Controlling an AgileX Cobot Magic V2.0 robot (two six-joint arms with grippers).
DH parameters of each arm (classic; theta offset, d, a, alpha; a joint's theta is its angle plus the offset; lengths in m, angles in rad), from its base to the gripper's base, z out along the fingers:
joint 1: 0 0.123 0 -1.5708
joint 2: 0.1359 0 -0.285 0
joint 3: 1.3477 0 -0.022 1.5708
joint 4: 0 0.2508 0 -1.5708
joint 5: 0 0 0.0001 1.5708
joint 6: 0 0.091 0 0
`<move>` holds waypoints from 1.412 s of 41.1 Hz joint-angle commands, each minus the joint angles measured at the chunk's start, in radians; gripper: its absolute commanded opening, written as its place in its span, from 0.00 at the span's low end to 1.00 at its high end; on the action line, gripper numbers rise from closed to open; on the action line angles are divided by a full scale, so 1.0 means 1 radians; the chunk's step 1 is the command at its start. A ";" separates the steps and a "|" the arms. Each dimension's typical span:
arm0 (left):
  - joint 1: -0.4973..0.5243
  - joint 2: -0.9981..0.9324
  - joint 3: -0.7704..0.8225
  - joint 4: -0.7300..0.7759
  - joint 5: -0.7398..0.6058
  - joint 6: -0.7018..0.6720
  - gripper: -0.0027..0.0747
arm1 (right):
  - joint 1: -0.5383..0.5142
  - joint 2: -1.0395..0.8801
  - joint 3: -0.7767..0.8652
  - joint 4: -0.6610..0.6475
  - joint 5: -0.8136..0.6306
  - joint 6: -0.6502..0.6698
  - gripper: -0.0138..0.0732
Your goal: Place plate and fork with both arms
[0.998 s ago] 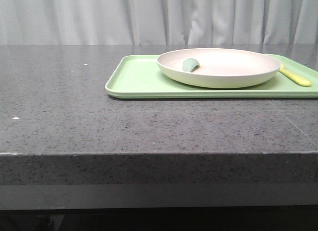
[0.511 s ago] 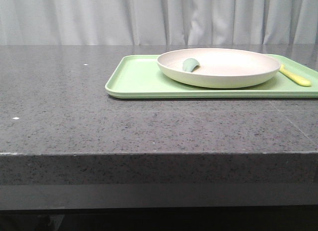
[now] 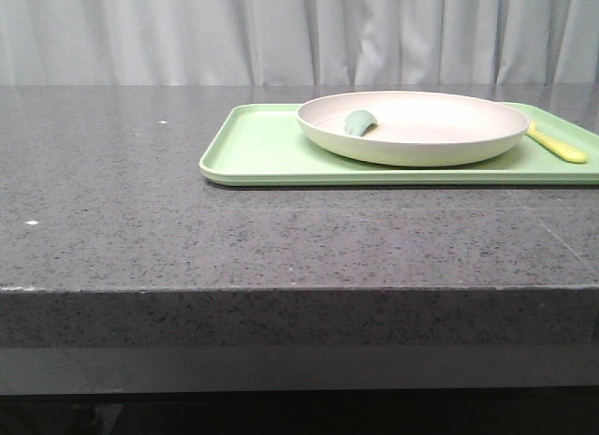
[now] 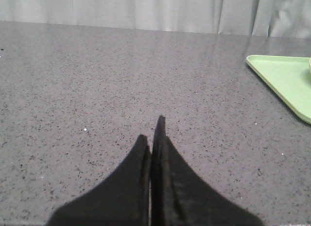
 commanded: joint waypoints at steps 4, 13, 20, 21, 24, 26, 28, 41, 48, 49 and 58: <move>0.004 -0.095 0.056 -0.006 -0.095 0.001 0.01 | 0.000 0.014 -0.023 -0.010 -0.086 -0.007 0.02; 0.015 -0.093 0.131 -0.006 -0.163 0.001 0.01 | 0.000 0.013 -0.023 -0.010 -0.085 -0.007 0.02; 0.015 -0.093 0.129 -0.006 -0.161 0.001 0.01 | 0.000 0.013 -0.023 -0.010 -0.085 -0.007 0.02; 0.015 -0.093 0.129 -0.006 -0.161 0.001 0.01 | 0.000 0.013 -0.023 -0.010 -0.085 -0.007 0.02; 0.015 -0.093 0.129 -0.006 -0.161 0.001 0.01 | 0.000 0.013 -0.023 -0.010 -0.085 -0.007 0.02; 0.015 -0.093 0.129 -0.006 -0.161 0.001 0.01 | 0.000 0.013 -0.023 -0.010 -0.085 -0.007 0.02; 0.015 -0.093 0.129 -0.006 -0.161 0.001 0.01 | 0.000 0.013 -0.023 -0.010 -0.085 -0.007 0.02; 0.015 -0.093 0.129 -0.006 -0.161 0.001 0.01 | 0.000 0.013 -0.023 -0.010 -0.085 -0.007 0.02; 0.015 -0.093 0.129 -0.006 -0.161 0.001 0.01 | 0.000 0.013 -0.023 -0.010 -0.085 -0.007 0.02; 0.015 -0.093 0.129 -0.006 -0.161 0.001 0.01 | 0.000 0.013 -0.023 -0.010 -0.085 -0.007 0.02; 0.015 -0.093 0.129 -0.006 -0.161 0.001 0.01 | 0.000 0.013 -0.023 -0.010 -0.085 -0.007 0.02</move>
